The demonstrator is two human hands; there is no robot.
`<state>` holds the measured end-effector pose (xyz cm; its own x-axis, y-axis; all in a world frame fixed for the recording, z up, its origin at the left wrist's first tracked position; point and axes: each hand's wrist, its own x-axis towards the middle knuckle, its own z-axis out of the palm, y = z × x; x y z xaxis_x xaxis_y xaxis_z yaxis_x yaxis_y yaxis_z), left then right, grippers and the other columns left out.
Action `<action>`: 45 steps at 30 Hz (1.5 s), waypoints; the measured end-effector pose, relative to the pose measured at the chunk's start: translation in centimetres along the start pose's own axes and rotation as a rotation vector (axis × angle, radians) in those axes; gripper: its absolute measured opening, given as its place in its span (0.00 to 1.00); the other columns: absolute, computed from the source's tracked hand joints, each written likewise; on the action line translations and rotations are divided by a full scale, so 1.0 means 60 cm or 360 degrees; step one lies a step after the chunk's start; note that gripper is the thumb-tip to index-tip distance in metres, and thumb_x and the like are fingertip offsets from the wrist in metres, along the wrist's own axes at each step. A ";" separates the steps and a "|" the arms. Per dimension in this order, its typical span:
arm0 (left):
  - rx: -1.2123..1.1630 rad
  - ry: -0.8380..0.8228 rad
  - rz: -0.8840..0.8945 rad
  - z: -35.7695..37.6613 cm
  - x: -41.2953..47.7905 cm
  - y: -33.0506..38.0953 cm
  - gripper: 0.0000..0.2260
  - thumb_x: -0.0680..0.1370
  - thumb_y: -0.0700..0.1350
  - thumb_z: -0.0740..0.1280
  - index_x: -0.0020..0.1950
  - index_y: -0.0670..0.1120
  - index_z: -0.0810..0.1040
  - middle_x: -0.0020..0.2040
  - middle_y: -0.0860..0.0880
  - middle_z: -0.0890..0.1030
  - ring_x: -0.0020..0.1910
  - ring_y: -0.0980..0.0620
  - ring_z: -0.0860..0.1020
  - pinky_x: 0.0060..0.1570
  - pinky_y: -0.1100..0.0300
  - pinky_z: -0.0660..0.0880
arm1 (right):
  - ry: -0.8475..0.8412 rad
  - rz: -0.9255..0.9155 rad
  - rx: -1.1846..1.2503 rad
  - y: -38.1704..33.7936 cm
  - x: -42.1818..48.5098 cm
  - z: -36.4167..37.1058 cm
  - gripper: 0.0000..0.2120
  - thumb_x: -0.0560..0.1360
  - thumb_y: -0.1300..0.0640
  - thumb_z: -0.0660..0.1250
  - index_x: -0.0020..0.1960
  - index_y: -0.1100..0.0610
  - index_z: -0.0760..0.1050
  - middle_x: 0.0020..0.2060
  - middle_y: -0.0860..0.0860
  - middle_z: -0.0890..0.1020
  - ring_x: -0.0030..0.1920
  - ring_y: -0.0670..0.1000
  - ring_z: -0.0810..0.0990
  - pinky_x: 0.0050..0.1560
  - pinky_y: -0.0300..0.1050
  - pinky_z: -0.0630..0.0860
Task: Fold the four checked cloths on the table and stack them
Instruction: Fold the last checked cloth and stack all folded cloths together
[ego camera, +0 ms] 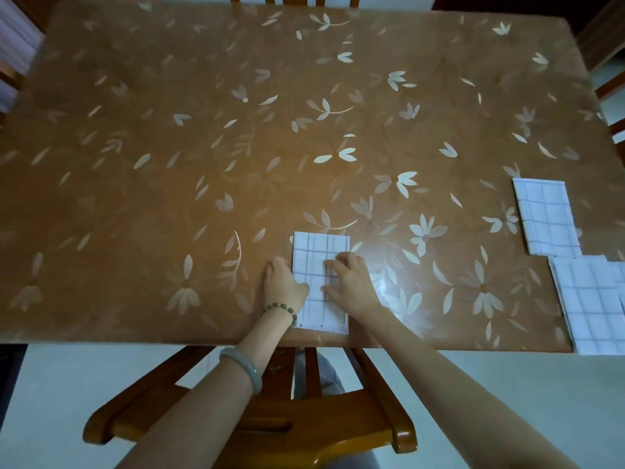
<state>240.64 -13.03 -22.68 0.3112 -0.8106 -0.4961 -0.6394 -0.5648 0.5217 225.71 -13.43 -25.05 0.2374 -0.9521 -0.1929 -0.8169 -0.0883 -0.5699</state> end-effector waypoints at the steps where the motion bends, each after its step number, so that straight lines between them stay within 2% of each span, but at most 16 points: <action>1: -0.0183 -0.0027 -0.0136 -0.001 0.003 0.004 0.20 0.69 0.42 0.74 0.55 0.43 0.69 0.52 0.46 0.77 0.51 0.45 0.77 0.49 0.53 0.75 | -0.0001 0.0007 0.0004 0.000 0.000 0.001 0.21 0.64 0.60 0.75 0.56 0.62 0.78 0.53 0.61 0.74 0.55 0.63 0.71 0.58 0.55 0.70; 3: -0.0301 -0.0099 -0.0205 -0.004 0.007 0.007 0.16 0.72 0.45 0.73 0.55 0.42 0.73 0.49 0.48 0.79 0.47 0.46 0.79 0.44 0.56 0.75 | -0.0001 0.0012 0.0005 0.000 -0.001 0.002 0.21 0.65 0.59 0.75 0.56 0.62 0.78 0.53 0.61 0.74 0.55 0.63 0.71 0.58 0.55 0.70; 6: -0.0286 -0.0268 0.0068 -0.016 0.004 0.007 0.02 0.77 0.43 0.65 0.48 0.48 0.77 0.45 0.49 0.81 0.43 0.48 0.78 0.37 0.59 0.71 | -0.0062 0.0043 0.0051 -0.005 0.000 -0.005 0.23 0.67 0.58 0.74 0.61 0.61 0.76 0.57 0.59 0.72 0.59 0.59 0.69 0.63 0.48 0.66; 8: -0.0286 -0.0421 0.0261 -0.037 -0.001 0.008 0.08 0.78 0.41 0.62 0.46 0.54 0.77 0.45 0.50 0.81 0.45 0.45 0.79 0.41 0.55 0.76 | -0.0101 0.0197 0.0299 -0.013 0.001 -0.025 0.25 0.69 0.59 0.73 0.65 0.59 0.73 0.60 0.57 0.70 0.61 0.56 0.68 0.62 0.37 0.62; 10: -0.0312 -0.0599 0.0373 -0.068 -0.006 0.011 0.11 0.78 0.41 0.61 0.48 0.56 0.78 0.50 0.48 0.82 0.51 0.44 0.79 0.51 0.48 0.76 | 0.0021 0.0315 0.0568 -0.020 0.002 -0.058 0.27 0.70 0.59 0.73 0.67 0.57 0.70 0.61 0.55 0.68 0.62 0.55 0.70 0.62 0.40 0.65; 13: -0.0381 -0.0832 0.0393 -0.122 -0.018 0.020 0.09 0.77 0.40 0.63 0.52 0.47 0.81 0.53 0.44 0.82 0.54 0.43 0.80 0.55 0.46 0.75 | 0.0058 0.0312 0.0687 -0.029 0.000 -0.123 0.31 0.70 0.55 0.75 0.70 0.55 0.68 0.65 0.50 0.69 0.66 0.50 0.68 0.64 0.41 0.65; 15: -0.0446 -0.0994 0.0392 -0.158 -0.028 0.030 0.09 0.77 0.41 0.65 0.55 0.43 0.81 0.55 0.41 0.81 0.52 0.47 0.81 0.53 0.49 0.77 | -0.0192 0.0329 0.0893 -0.047 -0.015 -0.171 0.23 0.72 0.55 0.73 0.65 0.55 0.75 0.62 0.48 0.77 0.62 0.46 0.74 0.59 0.37 0.68; 17: -0.0488 -0.1180 0.0398 -0.193 -0.043 0.041 0.12 0.78 0.40 0.65 0.60 0.41 0.79 0.57 0.42 0.81 0.49 0.56 0.82 0.48 0.61 0.79 | -0.0355 0.0386 0.1118 -0.064 -0.041 -0.202 0.14 0.73 0.58 0.72 0.56 0.62 0.80 0.50 0.52 0.83 0.49 0.46 0.81 0.49 0.35 0.73; 19: -0.0531 -0.1338 0.0366 -0.222 -0.058 0.041 0.15 0.76 0.42 0.68 0.62 0.43 0.77 0.58 0.44 0.81 0.53 0.51 0.82 0.49 0.58 0.79 | -0.0324 0.0436 0.1280 -0.083 -0.068 -0.212 0.12 0.73 0.60 0.72 0.50 0.69 0.80 0.42 0.56 0.82 0.39 0.48 0.80 0.38 0.35 0.73; 23: -0.0472 -0.1495 0.0377 -0.257 -0.094 0.008 0.31 0.62 0.48 0.79 0.62 0.44 0.77 0.57 0.44 0.82 0.56 0.44 0.81 0.52 0.50 0.79 | 0.0002 0.0482 0.1392 -0.118 -0.132 -0.209 0.04 0.72 0.61 0.72 0.41 0.63 0.81 0.38 0.57 0.82 0.39 0.53 0.81 0.36 0.43 0.75; 26: -0.0564 -0.1461 0.0360 -0.256 -0.131 -0.031 0.32 0.59 0.44 0.81 0.60 0.40 0.77 0.57 0.44 0.82 0.56 0.47 0.81 0.48 0.55 0.80 | 0.0247 0.0531 0.1368 -0.130 -0.185 -0.207 0.07 0.71 0.60 0.73 0.40 0.64 0.82 0.38 0.59 0.83 0.39 0.56 0.81 0.39 0.49 0.74; 30: -0.0744 -0.1184 0.0308 -0.244 -0.180 -0.048 0.15 0.71 0.32 0.72 0.57 0.37 0.78 0.54 0.42 0.83 0.49 0.49 0.83 0.42 0.58 0.81 | 0.0506 0.0619 0.1292 -0.149 -0.262 -0.214 0.05 0.71 0.60 0.74 0.40 0.63 0.82 0.39 0.60 0.84 0.41 0.59 0.82 0.43 0.52 0.77; 35: -0.0992 -0.0957 0.0380 -0.228 -0.238 0.006 0.05 0.75 0.34 0.68 0.50 0.38 0.80 0.50 0.41 0.83 0.46 0.48 0.83 0.45 0.57 0.81 | 0.0803 0.0739 0.1427 -0.144 -0.357 -0.240 0.08 0.71 0.60 0.73 0.44 0.65 0.82 0.43 0.61 0.85 0.47 0.61 0.83 0.51 0.58 0.79; 37: -0.0915 -0.0921 0.0469 -0.216 -0.266 0.035 0.06 0.75 0.35 0.69 0.51 0.38 0.80 0.50 0.41 0.84 0.46 0.46 0.83 0.47 0.53 0.81 | 0.0901 0.0782 0.1500 -0.132 -0.390 -0.256 0.06 0.71 0.60 0.74 0.45 0.63 0.83 0.43 0.58 0.85 0.46 0.58 0.84 0.50 0.55 0.81; 40: -0.0844 -0.0939 0.0586 -0.196 -0.308 0.074 0.03 0.75 0.36 0.69 0.48 0.40 0.80 0.45 0.43 0.85 0.39 0.51 0.83 0.37 0.59 0.80 | 0.1017 0.0832 0.1574 -0.104 -0.434 -0.277 0.06 0.69 0.58 0.75 0.44 0.60 0.83 0.42 0.54 0.86 0.44 0.54 0.84 0.49 0.51 0.81; 45: -0.0811 -0.1023 0.0676 -0.129 -0.363 0.152 0.02 0.74 0.36 0.70 0.46 0.39 0.81 0.44 0.41 0.85 0.42 0.46 0.84 0.46 0.50 0.81 | 0.1223 0.0855 0.1650 -0.033 -0.504 -0.314 0.04 0.68 0.59 0.76 0.36 0.57 0.83 0.33 0.51 0.85 0.34 0.49 0.83 0.39 0.45 0.79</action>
<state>233.46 -1.72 -1.75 -0.4261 -0.8096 -0.4036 -0.1762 -0.3634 0.9148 210.26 10.04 -3.02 -0.5968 -0.7499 -0.2854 0.1215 0.2671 -0.9560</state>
